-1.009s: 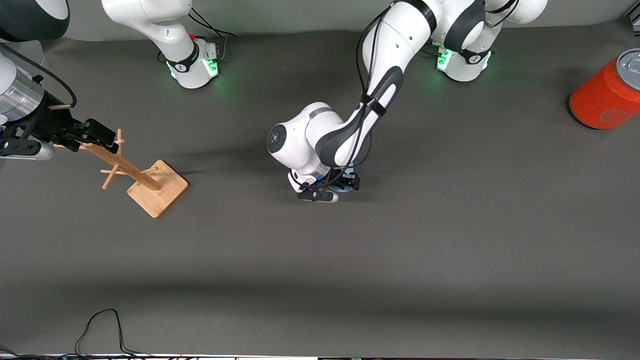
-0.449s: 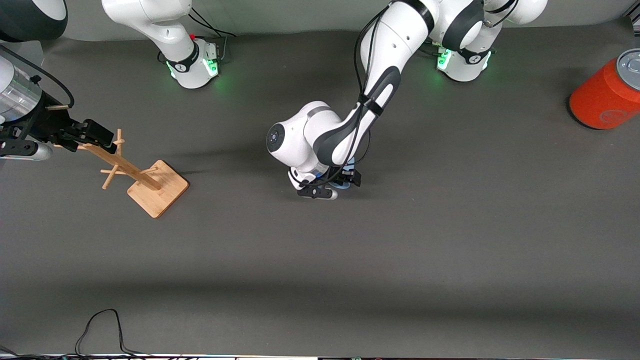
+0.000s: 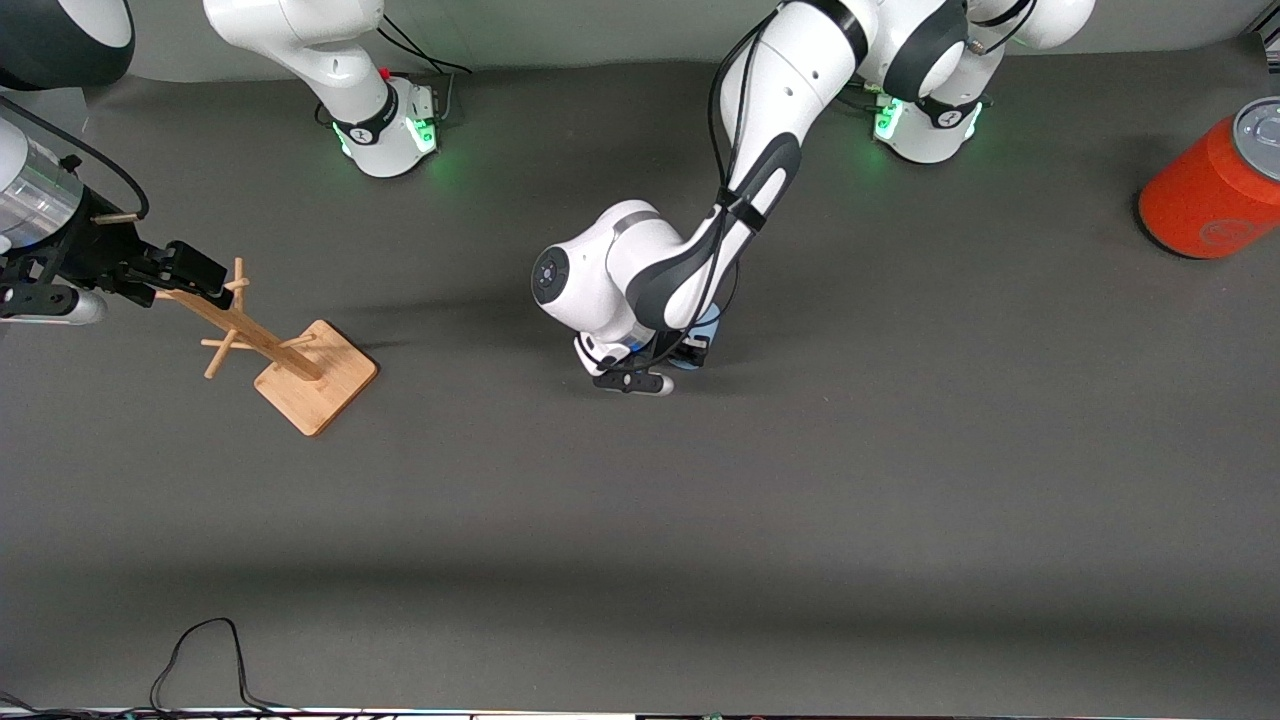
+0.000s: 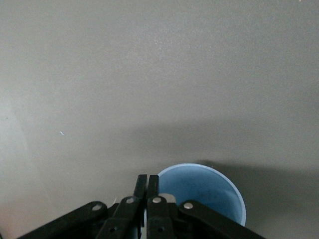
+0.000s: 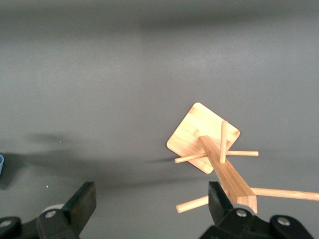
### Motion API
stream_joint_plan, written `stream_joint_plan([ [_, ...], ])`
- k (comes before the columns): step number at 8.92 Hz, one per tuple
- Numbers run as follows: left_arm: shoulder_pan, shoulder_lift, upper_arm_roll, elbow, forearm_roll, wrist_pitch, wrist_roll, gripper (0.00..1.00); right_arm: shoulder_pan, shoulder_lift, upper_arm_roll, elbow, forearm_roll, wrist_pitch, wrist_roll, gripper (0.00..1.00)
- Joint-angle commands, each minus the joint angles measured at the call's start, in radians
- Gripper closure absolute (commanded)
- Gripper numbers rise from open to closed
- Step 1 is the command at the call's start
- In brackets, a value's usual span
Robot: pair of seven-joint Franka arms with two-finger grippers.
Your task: Rotate and upright cup with both arms
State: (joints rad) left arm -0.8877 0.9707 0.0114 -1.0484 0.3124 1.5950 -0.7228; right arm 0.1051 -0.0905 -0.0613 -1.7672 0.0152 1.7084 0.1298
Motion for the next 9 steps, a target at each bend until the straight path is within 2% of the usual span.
stream_joint_plan([
  [1, 0.03, -0.041, 0.002, 0.083, -0.015, -0.082, 0.028, 1.0, -0.008, 0.029, 0.001, 0.026, 0.009, -0.012, -0.035, 0.0],
  [3, 0.088, -0.095, -0.001, 0.158, -0.032, -0.064, 0.028, 1.0, -0.008, 0.022, 0.002, 0.032, 0.009, -0.016, -0.036, 0.0],
  [4, 0.155, -0.104, -0.001, 0.222, -0.138, -0.035, 0.026, 1.0, -0.008, 0.025, 0.001, 0.032, 0.009, -0.015, -0.036, 0.0],
  [5, 0.186, -0.15, 0.01, 0.217, -0.204, 0.044, 0.017, 1.0, -0.008, 0.028, 0.003, 0.032, 0.009, -0.013, -0.036, 0.0],
  [6, 0.19, -0.188, 0.013, 0.176, -0.211, 0.128, 0.0, 1.0, -0.005, 0.029, 0.005, 0.031, 0.009, -0.013, -0.036, 0.0],
  [7, 0.188, -0.223, 0.013, 0.129, -0.208, 0.205, -0.063, 1.0, -0.005, 0.029, 0.006, 0.031, 0.009, -0.013, -0.038, 0.0],
  [8, 0.182, -0.3, 0.013, -0.018, -0.204, 0.338, -0.119, 1.0, -0.005, 0.031, 0.006, 0.031, 0.009, -0.009, -0.036, 0.0],
  [9, 0.181, -0.422, 0.013, -0.267, -0.197, 0.552, -0.157, 1.0, -0.005, 0.031, 0.006, 0.031, 0.009, -0.006, -0.036, 0.0],
])
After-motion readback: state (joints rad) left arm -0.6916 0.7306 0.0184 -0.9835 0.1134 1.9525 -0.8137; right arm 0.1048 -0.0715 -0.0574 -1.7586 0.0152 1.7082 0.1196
